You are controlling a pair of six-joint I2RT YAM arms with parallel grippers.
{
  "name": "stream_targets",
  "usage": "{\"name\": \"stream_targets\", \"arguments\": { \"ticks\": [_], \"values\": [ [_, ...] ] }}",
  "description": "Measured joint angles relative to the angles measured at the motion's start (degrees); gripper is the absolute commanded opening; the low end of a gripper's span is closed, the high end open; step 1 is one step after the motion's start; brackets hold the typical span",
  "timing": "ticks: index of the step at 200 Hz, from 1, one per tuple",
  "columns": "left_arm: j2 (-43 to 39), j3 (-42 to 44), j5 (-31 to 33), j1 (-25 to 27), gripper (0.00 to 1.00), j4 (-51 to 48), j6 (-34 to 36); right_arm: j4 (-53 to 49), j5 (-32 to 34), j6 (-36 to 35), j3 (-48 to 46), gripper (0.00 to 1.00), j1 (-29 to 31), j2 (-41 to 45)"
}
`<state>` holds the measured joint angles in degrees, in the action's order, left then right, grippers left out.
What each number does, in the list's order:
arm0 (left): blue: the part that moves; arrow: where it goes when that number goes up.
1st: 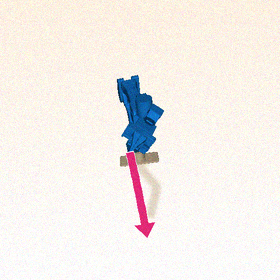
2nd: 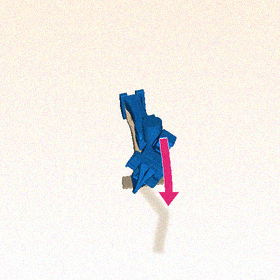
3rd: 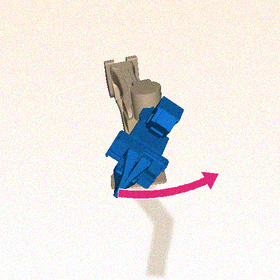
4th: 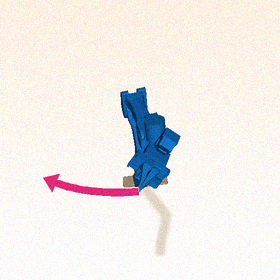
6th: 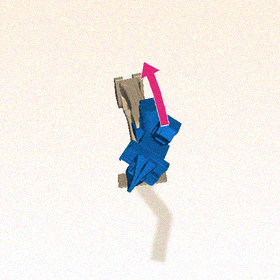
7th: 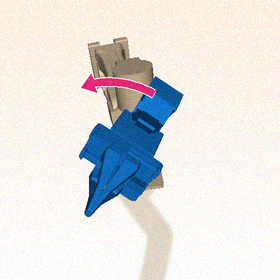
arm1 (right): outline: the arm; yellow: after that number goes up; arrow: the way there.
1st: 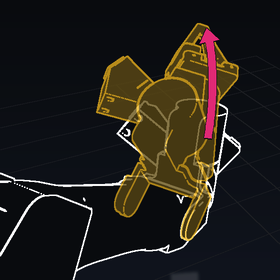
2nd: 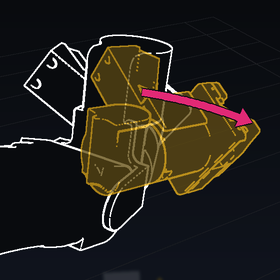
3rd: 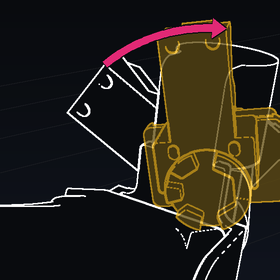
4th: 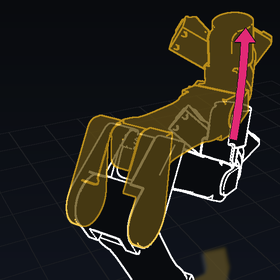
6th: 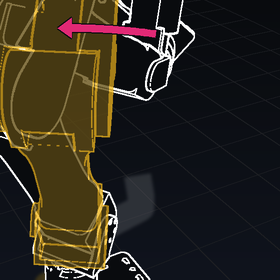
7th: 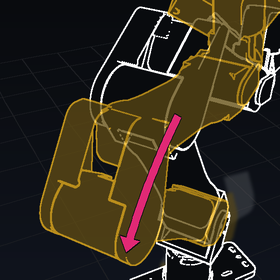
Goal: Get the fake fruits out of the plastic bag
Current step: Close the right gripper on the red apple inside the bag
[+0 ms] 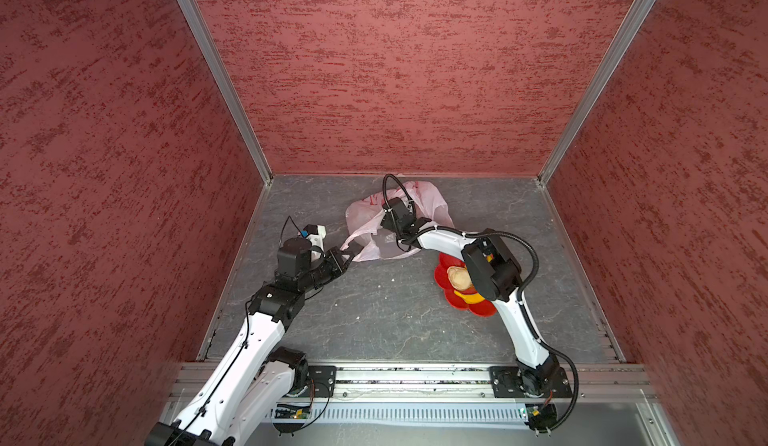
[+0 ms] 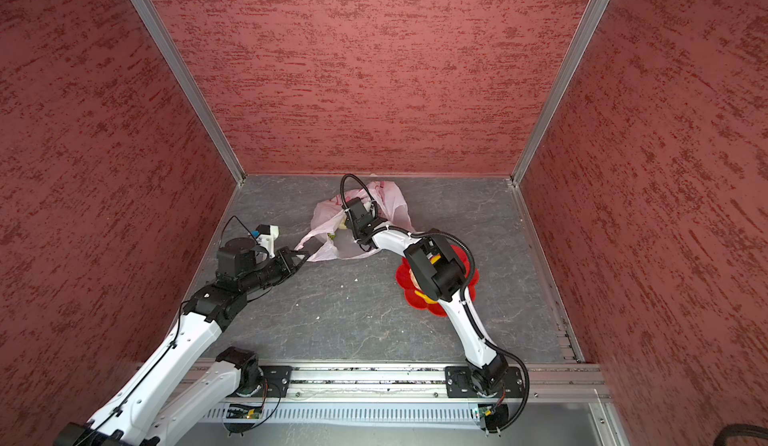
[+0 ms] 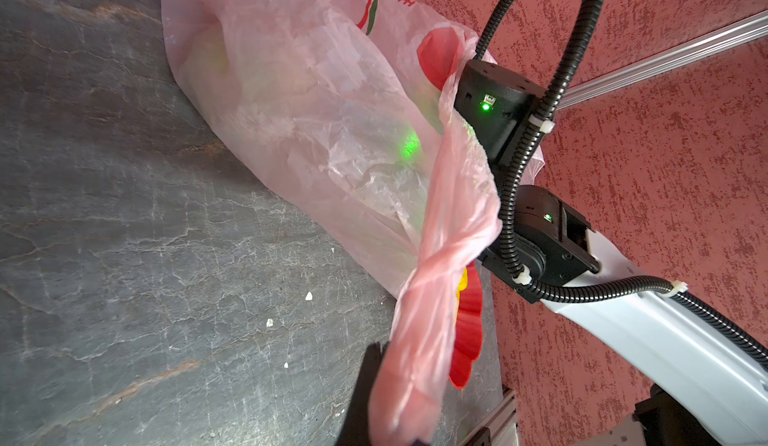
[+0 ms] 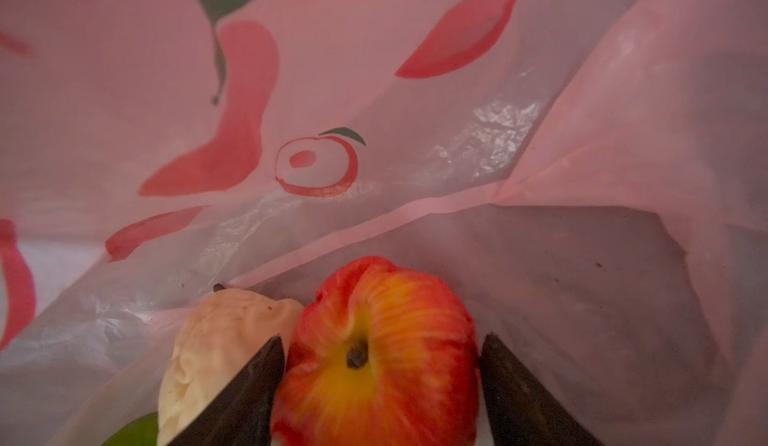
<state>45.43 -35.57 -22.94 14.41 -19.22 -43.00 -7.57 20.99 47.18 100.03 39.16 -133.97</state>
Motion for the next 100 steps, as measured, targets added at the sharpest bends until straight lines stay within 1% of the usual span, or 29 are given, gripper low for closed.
{"name": "stream_targets", "arguments": {
  "ticks": [39, 79, 100],
  "values": [
    [0.00, 0.00, -0.20, 0.00, 0.00, 0.02, -0.02, 0.00, 0.02, 0.39, 0.09, 0.64, -0.07, -0.02],
    [0.02, 0.00, -0.39, 0.00, 0.00, 0.04, -0.02, 0.24, -0.04, 0.48, 0.09, 0.50, -0.11, -0.02],
    [0.04, 0.00, -0.42, -0.02, 0.00, 0.04, -0.02, 2.32, -0.42, 0.35, -1.03, 0.42, -0.13, 0.09]
  ]
}}
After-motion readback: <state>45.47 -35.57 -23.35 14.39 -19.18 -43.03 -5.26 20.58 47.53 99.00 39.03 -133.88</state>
